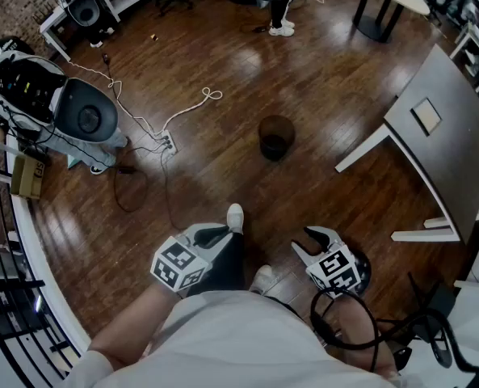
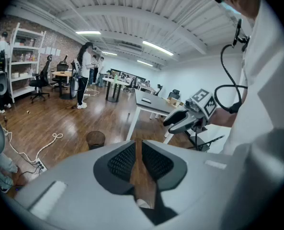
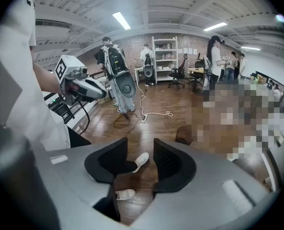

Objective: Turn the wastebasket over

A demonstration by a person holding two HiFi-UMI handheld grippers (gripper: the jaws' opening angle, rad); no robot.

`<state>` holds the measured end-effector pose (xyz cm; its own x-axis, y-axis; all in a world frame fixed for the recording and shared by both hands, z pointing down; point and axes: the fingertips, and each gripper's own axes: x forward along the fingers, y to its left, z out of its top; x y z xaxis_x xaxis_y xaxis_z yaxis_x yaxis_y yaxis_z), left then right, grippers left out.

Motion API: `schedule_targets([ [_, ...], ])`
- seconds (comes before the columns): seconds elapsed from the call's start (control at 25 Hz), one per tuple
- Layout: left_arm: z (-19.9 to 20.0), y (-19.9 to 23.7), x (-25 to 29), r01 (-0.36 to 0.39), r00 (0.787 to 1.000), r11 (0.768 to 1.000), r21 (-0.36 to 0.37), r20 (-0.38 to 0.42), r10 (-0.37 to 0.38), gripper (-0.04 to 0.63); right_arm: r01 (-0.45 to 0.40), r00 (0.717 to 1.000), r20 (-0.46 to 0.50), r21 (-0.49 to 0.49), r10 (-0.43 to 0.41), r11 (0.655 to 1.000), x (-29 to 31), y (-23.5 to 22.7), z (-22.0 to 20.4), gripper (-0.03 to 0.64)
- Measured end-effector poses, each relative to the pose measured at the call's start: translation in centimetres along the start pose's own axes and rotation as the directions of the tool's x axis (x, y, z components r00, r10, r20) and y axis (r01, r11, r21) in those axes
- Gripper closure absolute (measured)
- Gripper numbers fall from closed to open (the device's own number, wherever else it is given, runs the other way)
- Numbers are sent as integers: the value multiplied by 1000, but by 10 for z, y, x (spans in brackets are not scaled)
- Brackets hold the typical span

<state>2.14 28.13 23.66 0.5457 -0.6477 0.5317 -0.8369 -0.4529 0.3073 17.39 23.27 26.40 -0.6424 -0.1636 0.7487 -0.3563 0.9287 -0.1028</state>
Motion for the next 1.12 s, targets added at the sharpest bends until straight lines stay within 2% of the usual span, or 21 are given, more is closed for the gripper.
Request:
schedule_targets([
  [0.2, 29, 70, 35, 3, 1000, 1000, -2, 22, -3, 555, 4, 999, -39, -30, -5, 1000, 55, -38, 27, 442],
  [0.32, 53, 130, 60, 28, 999, 999, -28, 35, -27, 555, 41, 992, -120, -51, -47, 998, 97, -72, 46, 443],
  [0.4, 69, 164, 74, 33, 999, 998, -45, 26, -32, 555, 43, 984, -171, -49, -51, 998, 126, -100, 62, 442],
  [0.48, 83, 195, 93, 47, 999, 998, -30, 7, -47, 555, 50, 980, -191, -34, -56, 998, 156, -130, 80, 442],
  [0.6, 88, 242, 126, 62, 998, 998, -27, -10, -62, 555, 75, 970, -230, -42, -83, 996, 214, -175, 88, 443],
  [0.68, 78, 269, 148, 42, 999, 997, -60, -18, -43, 555, 65, 954, -288, -65, -81, 996, 257, -197, 77, 439],
  [0.84, 46, 313, 194, -1, 1000, 984, -181, -22, -3, 555, 27, 916, -395, -111, -69, 993, 360, -236, 39, 423],
  [1.0, 1, 349, 245, -25, 998, 976, -216, -66, 11, 555, 22, 894, -438, -154, -88, 988, 469, -266, -1, 425],
  [1.12, -22, 365, 284, -27, 998, 970, -241, -66, 11, 555, 17, 873, -477, -173, -99, 985, 530, -291, -39, 420],
])
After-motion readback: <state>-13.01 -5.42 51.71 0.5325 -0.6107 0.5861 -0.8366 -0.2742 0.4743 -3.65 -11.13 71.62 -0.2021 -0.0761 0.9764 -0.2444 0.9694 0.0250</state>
